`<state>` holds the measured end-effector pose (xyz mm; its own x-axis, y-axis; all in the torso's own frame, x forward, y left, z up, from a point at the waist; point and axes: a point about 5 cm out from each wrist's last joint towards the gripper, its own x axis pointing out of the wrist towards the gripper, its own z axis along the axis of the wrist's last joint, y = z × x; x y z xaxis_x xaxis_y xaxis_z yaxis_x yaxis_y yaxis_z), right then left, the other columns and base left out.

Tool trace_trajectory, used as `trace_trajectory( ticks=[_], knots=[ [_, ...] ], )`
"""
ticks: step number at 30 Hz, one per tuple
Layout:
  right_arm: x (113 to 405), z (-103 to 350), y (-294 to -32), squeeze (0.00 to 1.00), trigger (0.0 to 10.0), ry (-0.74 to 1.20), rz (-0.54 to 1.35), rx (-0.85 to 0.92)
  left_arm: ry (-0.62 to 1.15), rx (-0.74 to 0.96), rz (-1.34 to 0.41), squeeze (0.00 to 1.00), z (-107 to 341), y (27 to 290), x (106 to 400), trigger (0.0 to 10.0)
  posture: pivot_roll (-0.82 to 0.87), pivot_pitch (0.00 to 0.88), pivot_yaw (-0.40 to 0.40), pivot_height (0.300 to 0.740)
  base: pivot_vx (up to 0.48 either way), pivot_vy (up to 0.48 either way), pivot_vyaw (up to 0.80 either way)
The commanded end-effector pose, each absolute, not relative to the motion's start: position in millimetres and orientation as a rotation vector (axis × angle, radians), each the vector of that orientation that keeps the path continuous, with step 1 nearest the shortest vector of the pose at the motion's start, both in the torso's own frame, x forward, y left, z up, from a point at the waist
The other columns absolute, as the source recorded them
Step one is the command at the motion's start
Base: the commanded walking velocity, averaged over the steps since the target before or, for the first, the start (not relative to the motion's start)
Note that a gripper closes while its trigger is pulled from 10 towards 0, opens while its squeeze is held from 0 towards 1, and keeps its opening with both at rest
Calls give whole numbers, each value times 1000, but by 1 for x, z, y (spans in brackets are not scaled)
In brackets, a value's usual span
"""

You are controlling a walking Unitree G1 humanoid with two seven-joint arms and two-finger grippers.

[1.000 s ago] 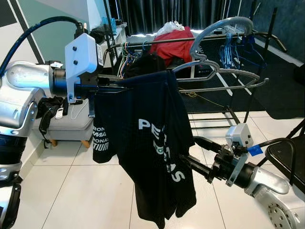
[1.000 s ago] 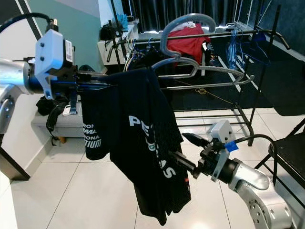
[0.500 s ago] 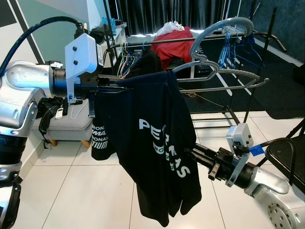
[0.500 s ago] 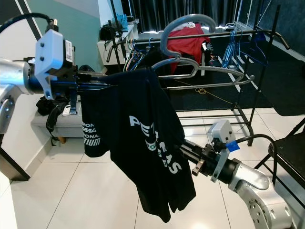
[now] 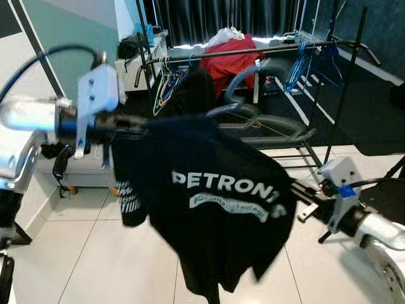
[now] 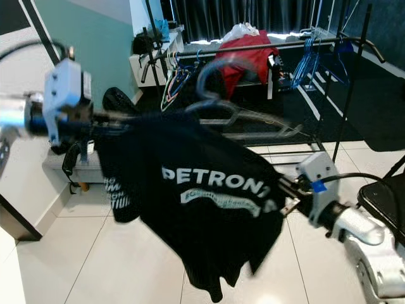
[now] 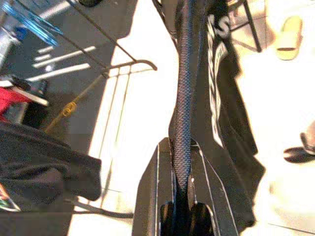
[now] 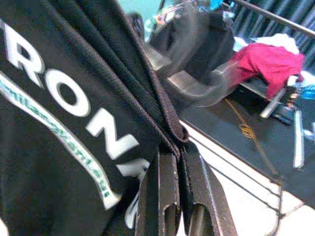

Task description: Hang hanger

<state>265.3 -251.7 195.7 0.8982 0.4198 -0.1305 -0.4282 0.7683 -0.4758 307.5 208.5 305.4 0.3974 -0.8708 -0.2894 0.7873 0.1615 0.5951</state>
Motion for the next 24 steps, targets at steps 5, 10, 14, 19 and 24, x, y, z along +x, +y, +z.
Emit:
trace_trajectory(
  ticks=[5,10,14,19,24],
  knots=[
    [263,180,-262,0,0,119,399,-616,-16,739,-1214,0,301,231,299,10000,-71,0,93,740,0,0,0],
    [262,169,-248,0,0,130,446,-641,-6,638,-1290,0,299,234,296,10000,-67,0,95,740,0,0,0],
    [262,163,-242,0,0,123,463,-657,-38,564,-1349,0,302,230,292,10000,-68,0,98,740,0,0,0],
    [261,158,-238,0,0,134,481,-678,-62,495,-1416,0,305,226,286,10000,-68,0,99,740,0,0,0],
    [261,160,-242,0,0,129,465,-686,7,509,-1445,0,300,231,283,10000,-65,0,106,740,0,0,0]
  ],
)
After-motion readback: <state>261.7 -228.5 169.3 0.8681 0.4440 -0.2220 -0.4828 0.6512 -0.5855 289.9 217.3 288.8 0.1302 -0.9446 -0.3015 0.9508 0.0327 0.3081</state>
